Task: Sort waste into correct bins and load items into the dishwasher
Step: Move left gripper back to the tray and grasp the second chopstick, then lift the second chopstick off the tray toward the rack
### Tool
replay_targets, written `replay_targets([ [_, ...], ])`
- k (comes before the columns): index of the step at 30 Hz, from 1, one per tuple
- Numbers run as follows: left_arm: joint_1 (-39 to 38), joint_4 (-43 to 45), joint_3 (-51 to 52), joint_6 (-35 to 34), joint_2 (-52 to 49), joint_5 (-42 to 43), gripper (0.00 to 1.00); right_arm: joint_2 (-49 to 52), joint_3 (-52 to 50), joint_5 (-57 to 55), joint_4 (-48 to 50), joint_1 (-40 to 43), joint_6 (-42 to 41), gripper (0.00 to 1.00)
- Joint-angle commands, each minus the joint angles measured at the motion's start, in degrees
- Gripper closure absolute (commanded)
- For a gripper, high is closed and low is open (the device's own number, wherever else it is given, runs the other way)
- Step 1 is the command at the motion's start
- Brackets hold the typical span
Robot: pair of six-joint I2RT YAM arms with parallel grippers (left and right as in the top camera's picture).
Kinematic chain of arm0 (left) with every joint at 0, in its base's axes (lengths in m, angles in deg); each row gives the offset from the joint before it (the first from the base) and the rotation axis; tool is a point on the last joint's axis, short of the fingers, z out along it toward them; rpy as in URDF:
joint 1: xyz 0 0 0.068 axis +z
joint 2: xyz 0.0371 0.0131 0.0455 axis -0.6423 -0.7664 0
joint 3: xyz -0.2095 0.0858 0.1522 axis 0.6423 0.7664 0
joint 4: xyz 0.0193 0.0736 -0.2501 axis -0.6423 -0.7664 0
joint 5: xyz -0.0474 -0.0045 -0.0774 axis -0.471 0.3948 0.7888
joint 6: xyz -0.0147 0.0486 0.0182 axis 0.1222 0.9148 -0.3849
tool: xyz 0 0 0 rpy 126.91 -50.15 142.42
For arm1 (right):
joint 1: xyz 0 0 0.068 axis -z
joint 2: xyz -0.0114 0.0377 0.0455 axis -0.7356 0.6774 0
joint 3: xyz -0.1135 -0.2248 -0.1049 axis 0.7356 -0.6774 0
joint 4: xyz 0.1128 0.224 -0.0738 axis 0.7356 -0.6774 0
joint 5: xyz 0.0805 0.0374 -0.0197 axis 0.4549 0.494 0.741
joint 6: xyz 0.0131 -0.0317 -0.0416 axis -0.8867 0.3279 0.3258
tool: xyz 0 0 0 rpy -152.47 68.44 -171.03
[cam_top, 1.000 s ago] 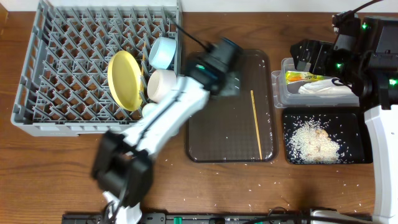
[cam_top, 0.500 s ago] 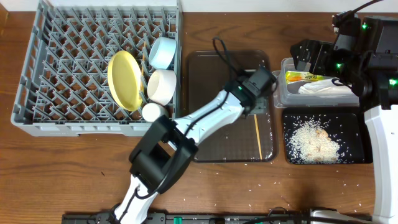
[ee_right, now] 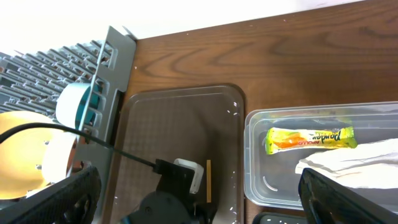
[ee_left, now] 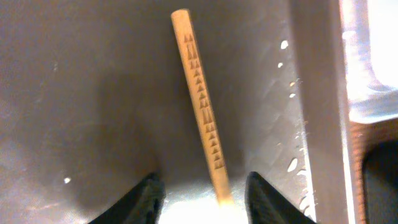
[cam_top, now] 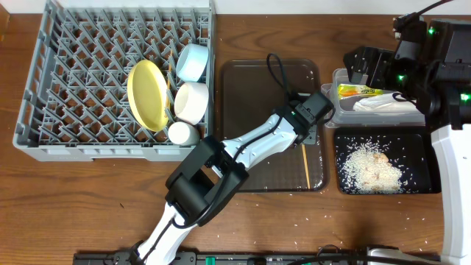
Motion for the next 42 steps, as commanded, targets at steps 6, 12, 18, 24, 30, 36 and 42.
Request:
replay_targets([
  [6, -0.59, -1.31, -0.22, 3.5, -3.04, -1.79, 0.64, 0.11, 0.15, -0.13, -0.02, -0.24, 0.2, 0.01],
  [12, -3.54, -0.48, -0.22, 7.06, -3.3, -9.09, 0.64, 0.11, 0.15, -0.13, -0.02, -0.24, 0.2, 0.01],
  [18, -4.85, -0.28, -0.22, 8.41, -3.3, -11.67, 0.69, 0.11, 0.15, -0.13, -0.02, -0.24, 0.2, 0.01],
  [24, -4.79, -0.44, -0.22, 8.41, -3.26, -11.65, 0.93, 0.11, 0.15, -0.13, -0.02, -0.24, 0.2, 0.01],
  [30, -4.24, -4.09, -2.93, 8.46, -2.21, -11.67, 0.92, 0.11, 0.15, -0.13, -0.02, -0.24, 0.2, 0.01],
  [36, -0.57, -16.76, -8.61, 10.91, 1.36, -11.63, 0.92, 0.11, 0.15, -0.13, -0.02, -0.24, 0.2, 0.01],
  [42, 7.26, -27.19, -12.61, 22.88, 11.21, -11.65, 0.92, 0.11, 0.15, -0.13, -0.02, -0.24, 0.2, 0.01],
])
